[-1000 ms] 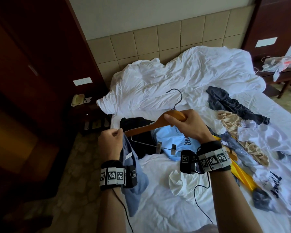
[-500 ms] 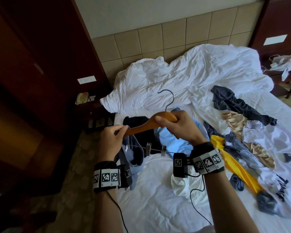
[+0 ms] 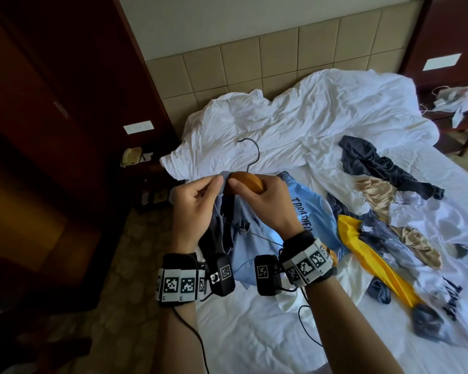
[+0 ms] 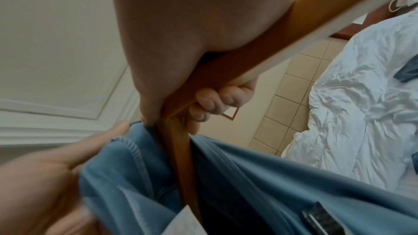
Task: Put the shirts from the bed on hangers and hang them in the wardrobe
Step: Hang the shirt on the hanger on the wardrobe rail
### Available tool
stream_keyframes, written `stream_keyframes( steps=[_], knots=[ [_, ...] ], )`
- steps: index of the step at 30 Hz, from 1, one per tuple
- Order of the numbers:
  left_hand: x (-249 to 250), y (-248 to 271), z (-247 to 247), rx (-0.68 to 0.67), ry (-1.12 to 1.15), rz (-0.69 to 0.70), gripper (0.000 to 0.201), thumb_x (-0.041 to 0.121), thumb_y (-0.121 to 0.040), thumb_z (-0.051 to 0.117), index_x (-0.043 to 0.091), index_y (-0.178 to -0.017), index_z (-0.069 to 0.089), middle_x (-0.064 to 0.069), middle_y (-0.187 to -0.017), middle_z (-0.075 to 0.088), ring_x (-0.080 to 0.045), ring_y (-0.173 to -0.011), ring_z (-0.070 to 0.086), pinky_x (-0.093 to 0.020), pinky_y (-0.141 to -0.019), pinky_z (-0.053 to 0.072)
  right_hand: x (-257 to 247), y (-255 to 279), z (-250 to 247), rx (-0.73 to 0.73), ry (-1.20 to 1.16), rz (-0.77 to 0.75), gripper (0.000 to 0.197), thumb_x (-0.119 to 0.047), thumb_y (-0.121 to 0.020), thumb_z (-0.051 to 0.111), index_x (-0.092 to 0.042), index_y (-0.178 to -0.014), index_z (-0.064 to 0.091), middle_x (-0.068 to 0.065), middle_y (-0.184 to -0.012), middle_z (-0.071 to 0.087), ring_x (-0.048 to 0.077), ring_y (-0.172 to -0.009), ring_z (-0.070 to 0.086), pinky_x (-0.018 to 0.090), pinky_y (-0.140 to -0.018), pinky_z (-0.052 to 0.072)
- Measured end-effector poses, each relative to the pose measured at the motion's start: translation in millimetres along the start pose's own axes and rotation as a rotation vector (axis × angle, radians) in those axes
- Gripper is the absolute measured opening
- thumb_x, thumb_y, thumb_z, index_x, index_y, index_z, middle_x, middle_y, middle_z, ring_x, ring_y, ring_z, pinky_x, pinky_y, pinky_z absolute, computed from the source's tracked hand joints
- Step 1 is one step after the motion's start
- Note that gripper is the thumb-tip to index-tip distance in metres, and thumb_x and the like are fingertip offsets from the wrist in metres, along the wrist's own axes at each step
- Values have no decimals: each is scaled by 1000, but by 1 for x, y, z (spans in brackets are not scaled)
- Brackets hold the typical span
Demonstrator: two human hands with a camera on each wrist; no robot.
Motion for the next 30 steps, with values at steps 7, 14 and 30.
stream_keyframes(
  steps=[7,14,30],
  knots=[
    [-2,1,12,-117,-90,-37,11,2,-97,64,5,-103,74,-14,-92,73,-34,-93,69,-42,-83,57,7,0,-11,72,-26,65,55,-71,-85,70,-18,-79,77,-4,-60,67,8,-56,58,41,-56,49],
    [-41,4,1,-34,-311,-200,26,13,-97,67,13,-123,70,12,-100,70,13,-93,63,-13,-81,53,21,2,-22,143,-216,228,53,-55,-92,75,-5,-76,71,-8,-50,56,8,-46,51,27,-50,40],
    [25,4,18,-85,-21,-14,22,14,-104,61,25,-120,71,5,-109,74,-9,-105,70,-25,-91,56,-7,14,2,156,-356,177,59,-56,-96,69,1,-83,68,2,-63,58,14,-60,53,36,-59,45]
  ],
)
Point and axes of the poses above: each hand's wrist, its own y-axis away from the middle knuckle, its own z-axis out of the palm, x = y × z, the point moved 10 cm from there along -y, towards the middle knuckle
